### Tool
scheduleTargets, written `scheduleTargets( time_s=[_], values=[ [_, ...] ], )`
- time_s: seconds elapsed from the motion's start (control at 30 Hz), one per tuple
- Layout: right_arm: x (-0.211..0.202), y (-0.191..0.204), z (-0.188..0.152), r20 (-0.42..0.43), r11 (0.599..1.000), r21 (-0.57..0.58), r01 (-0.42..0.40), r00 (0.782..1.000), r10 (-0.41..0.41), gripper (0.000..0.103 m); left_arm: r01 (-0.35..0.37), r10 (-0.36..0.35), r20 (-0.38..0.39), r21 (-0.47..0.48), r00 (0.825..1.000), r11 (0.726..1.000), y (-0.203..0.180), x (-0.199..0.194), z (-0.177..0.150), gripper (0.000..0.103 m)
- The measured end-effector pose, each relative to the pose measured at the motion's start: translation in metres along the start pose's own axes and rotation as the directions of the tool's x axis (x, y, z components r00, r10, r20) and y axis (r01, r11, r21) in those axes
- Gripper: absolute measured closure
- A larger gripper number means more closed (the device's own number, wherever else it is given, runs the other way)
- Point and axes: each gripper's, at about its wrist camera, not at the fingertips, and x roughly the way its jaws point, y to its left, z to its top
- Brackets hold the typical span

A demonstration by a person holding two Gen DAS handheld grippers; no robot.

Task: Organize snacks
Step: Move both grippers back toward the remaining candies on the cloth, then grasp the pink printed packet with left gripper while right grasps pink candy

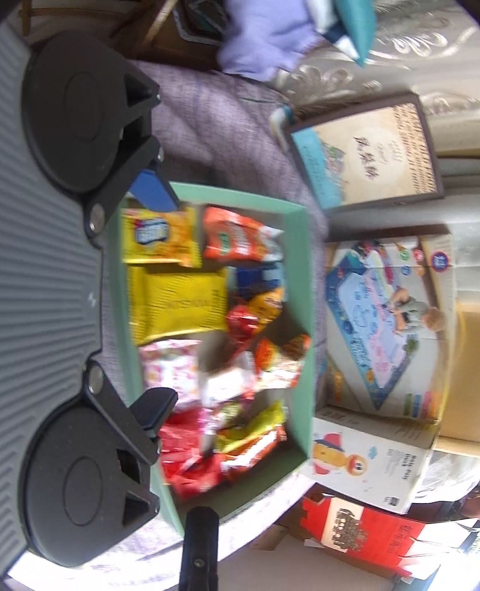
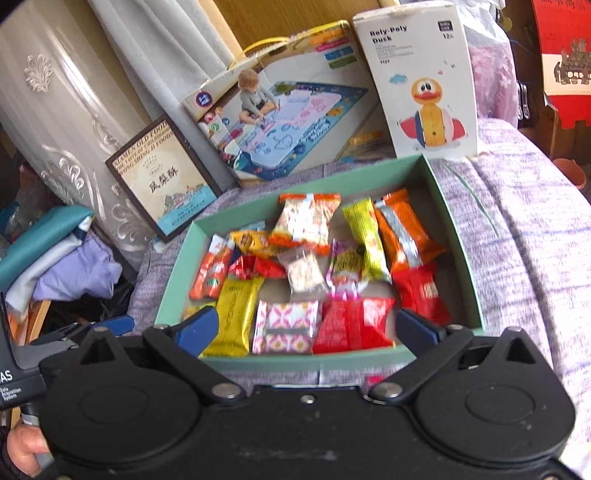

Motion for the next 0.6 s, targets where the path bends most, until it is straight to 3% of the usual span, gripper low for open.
scheduleTargets(
  time_s=[0.33, 0.6],
  values=[
    [0.001, -0.012, -0.057, -0.073, 0.999, 0.042, 0.016, 0.997, -0.013, 0.000, -0.064, 0.063, -0.073, -0.021, 0.995, 0.998, 0.030, 0.001, -0.070, 0.000],
    [0.006, -0.031, -0.075, -0.101, 0.994, 0.074, 0.076, 0.993, -0.069, 0.000, -0.098, 0.096, -0.110, -0.020, 0.989, 0.995, 0.049, 0.023, -0.087, 0.002]
  ],
)
